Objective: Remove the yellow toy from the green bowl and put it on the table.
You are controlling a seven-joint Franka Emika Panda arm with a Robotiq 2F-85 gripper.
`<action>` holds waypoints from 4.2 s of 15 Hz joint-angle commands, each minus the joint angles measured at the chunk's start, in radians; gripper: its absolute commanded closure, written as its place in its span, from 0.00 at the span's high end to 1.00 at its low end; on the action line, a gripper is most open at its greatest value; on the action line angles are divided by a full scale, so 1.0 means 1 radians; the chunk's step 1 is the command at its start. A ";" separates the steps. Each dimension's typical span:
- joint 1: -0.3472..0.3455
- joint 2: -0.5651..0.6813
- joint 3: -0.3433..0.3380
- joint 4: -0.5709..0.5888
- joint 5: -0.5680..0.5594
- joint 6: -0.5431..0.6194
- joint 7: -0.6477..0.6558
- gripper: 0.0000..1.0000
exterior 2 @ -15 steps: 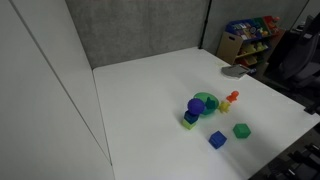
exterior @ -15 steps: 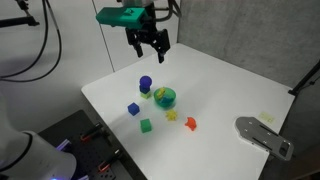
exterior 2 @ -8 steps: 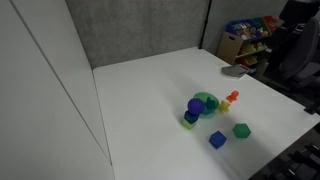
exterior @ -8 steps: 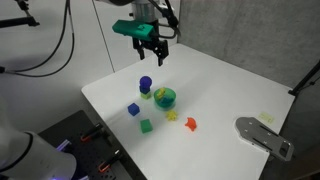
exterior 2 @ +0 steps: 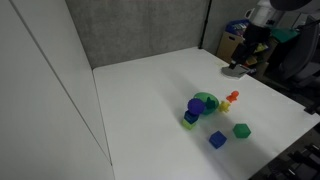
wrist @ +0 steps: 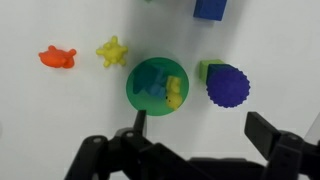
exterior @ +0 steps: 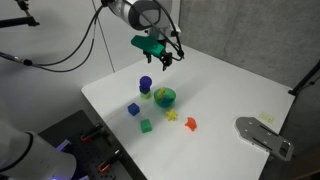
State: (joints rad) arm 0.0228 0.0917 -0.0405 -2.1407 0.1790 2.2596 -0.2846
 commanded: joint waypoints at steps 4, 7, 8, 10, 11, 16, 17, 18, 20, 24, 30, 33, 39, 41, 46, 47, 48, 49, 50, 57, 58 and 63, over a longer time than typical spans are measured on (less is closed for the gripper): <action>-0.037 0.240 0.061 0.138 0.047 0.129 -0.068 1.00; -0.055 0.341 0.091 0.197 0.031 0.166 -0.075 1.00; -0.062 0.374 0.100 0.220 0.027 0.168 -0.078 1.00; -0.072 0.437 0.113 0.263 0.016 0.174 -0.079 1.00; -0.078 0.468 0.119 0.287 0.014 0.170 -0.078 1.00; -0.090 0.608 0.139 0.410 -0.001 0.146 -0.066 1.00; -0.090 0.633 0.142 0.430 -0.008 0.143 -0.065 1.00; -0.088 0.659 0.142 0.450 -0.018 0.137 -0.062 1.00; -0.086 0.703 0.146 0.485 -0.034 0.129 -0.060 1.00; -0.085 0.778 0.154 0.548 -0.060 0.106 -0.056 1.00; -0.085 0.847 0.165 0.629 -0.070 0.057 -0.060 1.00; -0.086 0.871 0.168 0.665 -0.070 0.037 -0.060 1.00; -0.090 0.902 0.173 0.719 -0.062 -0.014 -0.059 0.49; -0.091 0.898 0.177 0.726 -0.059 -0.029 -0.061 0.33; -0.099 0.881 0.190 0.719 -0.049 -0.043 -0.070 0.16; -0.102 0.877 0.192 0.717 -0.048 -0.046 -0.071 0.16; -0.106 0.868 0.197 0.711 -0.044 -0.048 -0.075 0.16; -0.110 0.863 0.202 0.709 -0.041 -0.052 -0.078 0.16; -0.114 0.854 0.207 0.704 -0.039 -0.054 -0.081 0.16; -0.122 0.775 0.216 0.671 -0.039 -0.050 -0.078 0.16; -0.122 0.760 0.216 0.663 -0.039 -0.044 -0.081 0.16; -0.131 0.674 0.204 0.622 -0.037 -0.034 -0.077 0.16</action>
State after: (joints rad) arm -0.0863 0.8470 0.1630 -1.4532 0.1290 2.2288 -0.3410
